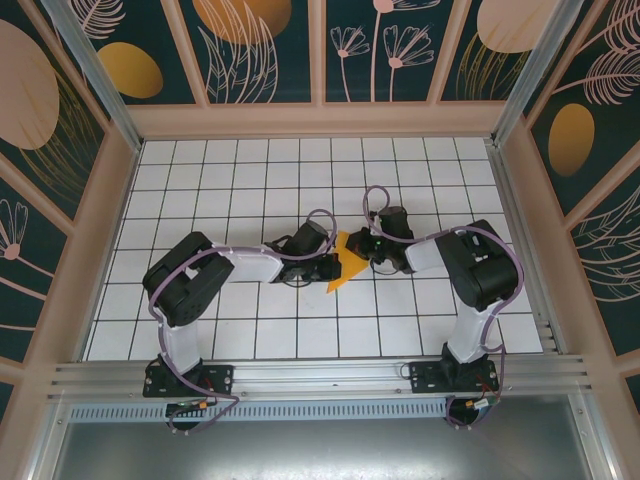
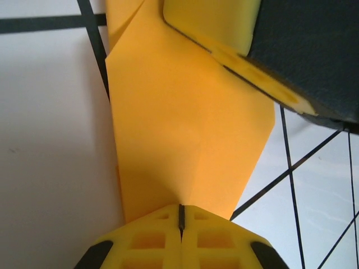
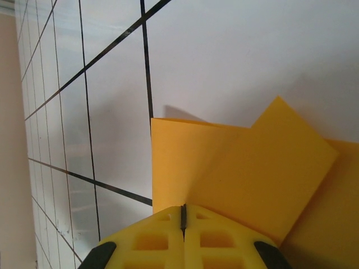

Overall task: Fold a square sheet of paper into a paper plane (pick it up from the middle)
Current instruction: Fourth fold the wing at the center of the table.

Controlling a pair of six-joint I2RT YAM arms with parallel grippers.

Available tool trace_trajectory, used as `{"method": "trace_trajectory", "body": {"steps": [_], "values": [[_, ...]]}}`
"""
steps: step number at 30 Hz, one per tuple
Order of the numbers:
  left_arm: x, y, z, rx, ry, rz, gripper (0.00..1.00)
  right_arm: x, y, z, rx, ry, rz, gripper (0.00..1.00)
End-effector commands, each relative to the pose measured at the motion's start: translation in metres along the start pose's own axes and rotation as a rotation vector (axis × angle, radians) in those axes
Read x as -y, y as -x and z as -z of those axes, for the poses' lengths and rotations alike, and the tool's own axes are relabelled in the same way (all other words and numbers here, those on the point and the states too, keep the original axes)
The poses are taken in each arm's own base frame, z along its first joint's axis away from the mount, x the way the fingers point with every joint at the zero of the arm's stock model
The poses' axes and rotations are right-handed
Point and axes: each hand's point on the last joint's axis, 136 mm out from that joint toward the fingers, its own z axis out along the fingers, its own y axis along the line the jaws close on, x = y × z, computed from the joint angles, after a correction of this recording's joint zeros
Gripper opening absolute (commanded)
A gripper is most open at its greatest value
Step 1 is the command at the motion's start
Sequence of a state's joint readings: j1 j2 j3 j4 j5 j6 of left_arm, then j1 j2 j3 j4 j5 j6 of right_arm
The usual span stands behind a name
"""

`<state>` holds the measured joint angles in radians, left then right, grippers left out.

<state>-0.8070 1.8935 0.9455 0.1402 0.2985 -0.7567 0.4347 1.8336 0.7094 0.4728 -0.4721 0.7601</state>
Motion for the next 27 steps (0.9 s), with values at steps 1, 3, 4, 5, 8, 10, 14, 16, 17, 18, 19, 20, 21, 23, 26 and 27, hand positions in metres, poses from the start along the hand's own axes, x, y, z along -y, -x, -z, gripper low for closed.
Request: {"method": "trace_trajectory", "body": {"steps": [1, 3, 4, 5, 8, 10, 14, 16, 17, 18, 19, 20, 21, 23, 26, 27], "values": [[-0.037, -0.026, -0.002, -0.049, 0.115, 0.022, 0.01, 0.018, -0.011, 0.0, -0.057, -0.114, -0.002, 0.04], [-0.042, -0.032, -0.001, -0.061, 0.119, 0.023, 0.0, 0.0, -0.003, 0.005, -0.043, -0.076, 0.026, 0.04], [-0.043, -0.035, -0.001, -0.065, 0.117, 0.023, 0.0, -0.009, -0.001, 0.008, -0.035, -0.055, 0.038, 0.04], [-0.045, -0.037, -0.001, -0.07, 0.118, 0.026, 0.0, -0.017, 0.0, 0.011, -0.029, -0.036, 0.05, 0.04], [-0.043, -0.038, -0.001, -0.071, 0.107, 0.032, 0.0, -0.027, -0.006, 0.013, -0.035, -0.01, 0.056, 0.03], [-0.043, -0.037, -0.002, -0.068, 0.102, 0.036, 0.0, -0.033, -0.017, 0.012, -0.054, 0.007, 0.065, 0.03], [-0.043, -0.036, -0.002, -0.063, 0.105, 0.043, 0.0, -0.025, -0.031, 0.005, -0.072, -0.014, 0.045, 0.02], [-0.042, -0.035, 0.0, -0.061, 0.103, 0.042, 0.0, -0.011, -0.034, 0.002, -0.063, -0.049, 0.016, 0.02], [-0.042, -0.035, 0.0, -0.061, 0.106, 0.043, 0.0, -0.005, -0.034, 0.001, -0.058, -0.063, 0.005, 0.02], [-0.042, -0.035, 0.001, -0.06, 0.106, 0.043, 0.0, 0.001, -0.035, -0.001, -0.057, -0.077, -0.004, 0.01], [-0.042, -0.036, 0.001, -0.061, 0.106, 0.04, 0.0, 0.006, -0.035, -0.002, -0.056, -0.087, -0.008, 0.01], [-0.042, -0.036, 0.002, -0.062, 0.105, 0.041, 0.0, 0.01, -0.034, -0.003, -0.053, -0.099, -0.01, 0.01], [-0.042, -0.037, 0.002, -0.065, 0.103, 0.04, 0.0, 0.015, -0.031, -0.002, -0.043, -0.114, -0.012, 0.01], [-0.043, -0.04, 0.003, -0.069, 0.102, 0.04, 0.0, 0.025, -0.02, 0.001, -0.014, -0.146, -0.017, 0.01], [-0.046, -0.045, 0.004, -0.082, 0.104, 0.045, 0.0, 0.041, 0.003, 0.009, 0.038, -0.168, -0.032, 0.02], [-0.047, -0.048, 0.004, -0.087, 0.103, 0.046, 0.0, 0.046, 0.013, 0.012, 0.055, -0.169, -0.04, 0.02]]}}
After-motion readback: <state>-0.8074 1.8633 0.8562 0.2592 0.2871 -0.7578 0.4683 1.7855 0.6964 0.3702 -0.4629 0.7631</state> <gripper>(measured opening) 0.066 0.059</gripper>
